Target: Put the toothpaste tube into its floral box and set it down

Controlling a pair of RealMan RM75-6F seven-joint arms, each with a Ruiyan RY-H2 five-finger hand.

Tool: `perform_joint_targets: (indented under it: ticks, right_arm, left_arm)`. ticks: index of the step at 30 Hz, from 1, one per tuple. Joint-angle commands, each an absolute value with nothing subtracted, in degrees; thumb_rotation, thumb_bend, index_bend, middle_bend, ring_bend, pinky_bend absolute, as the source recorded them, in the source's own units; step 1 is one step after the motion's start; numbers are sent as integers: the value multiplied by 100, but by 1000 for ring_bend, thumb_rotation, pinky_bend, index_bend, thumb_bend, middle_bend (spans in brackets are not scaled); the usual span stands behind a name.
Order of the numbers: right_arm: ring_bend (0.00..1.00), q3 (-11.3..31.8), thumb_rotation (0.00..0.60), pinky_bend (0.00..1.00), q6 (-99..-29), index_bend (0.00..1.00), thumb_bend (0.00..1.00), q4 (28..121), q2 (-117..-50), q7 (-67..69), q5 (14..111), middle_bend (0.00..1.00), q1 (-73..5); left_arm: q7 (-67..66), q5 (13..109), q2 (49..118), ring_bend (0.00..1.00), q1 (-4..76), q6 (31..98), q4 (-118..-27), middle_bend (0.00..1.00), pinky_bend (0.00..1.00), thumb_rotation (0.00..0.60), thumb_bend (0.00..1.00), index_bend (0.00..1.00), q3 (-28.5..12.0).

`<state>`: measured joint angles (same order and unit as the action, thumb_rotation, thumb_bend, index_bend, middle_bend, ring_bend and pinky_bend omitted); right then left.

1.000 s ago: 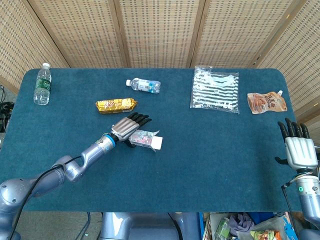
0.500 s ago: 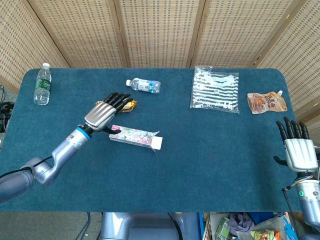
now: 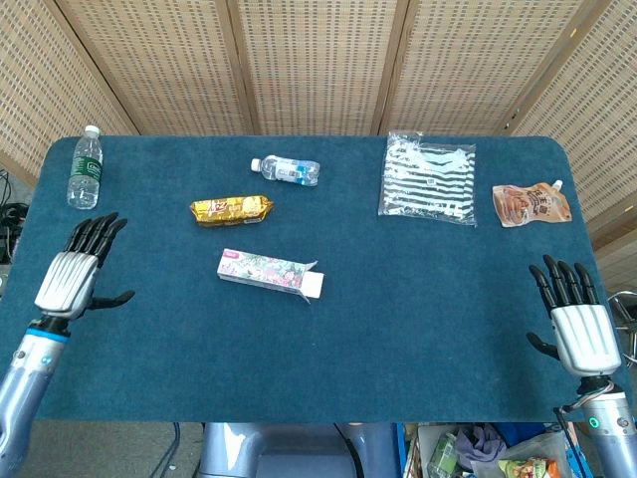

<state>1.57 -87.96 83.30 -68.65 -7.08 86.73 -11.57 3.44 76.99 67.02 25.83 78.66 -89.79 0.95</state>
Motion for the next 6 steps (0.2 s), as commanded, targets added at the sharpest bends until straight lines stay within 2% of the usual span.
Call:
perform_joint_targets:
  ticks: [1, 6]
  right_arm:
    - [0, 79, 600, 0, -9002, 0, 0, 8326, -6937, -678, 8823, 0, -994]
    - [0, 40, 600, 0, -9273, 0, 0, 8332, -6950, -626, 8964, 0, -794]
  left_arm:
    - [-181, 7652, 6224, 0, 2040, 8305, -9743, 0, 0, 600, 168, 0, 443]
    - [-541, 7840, 6170, 0, 1602, 8826, -10101, 0, 0, 600, 169, 0, 516]
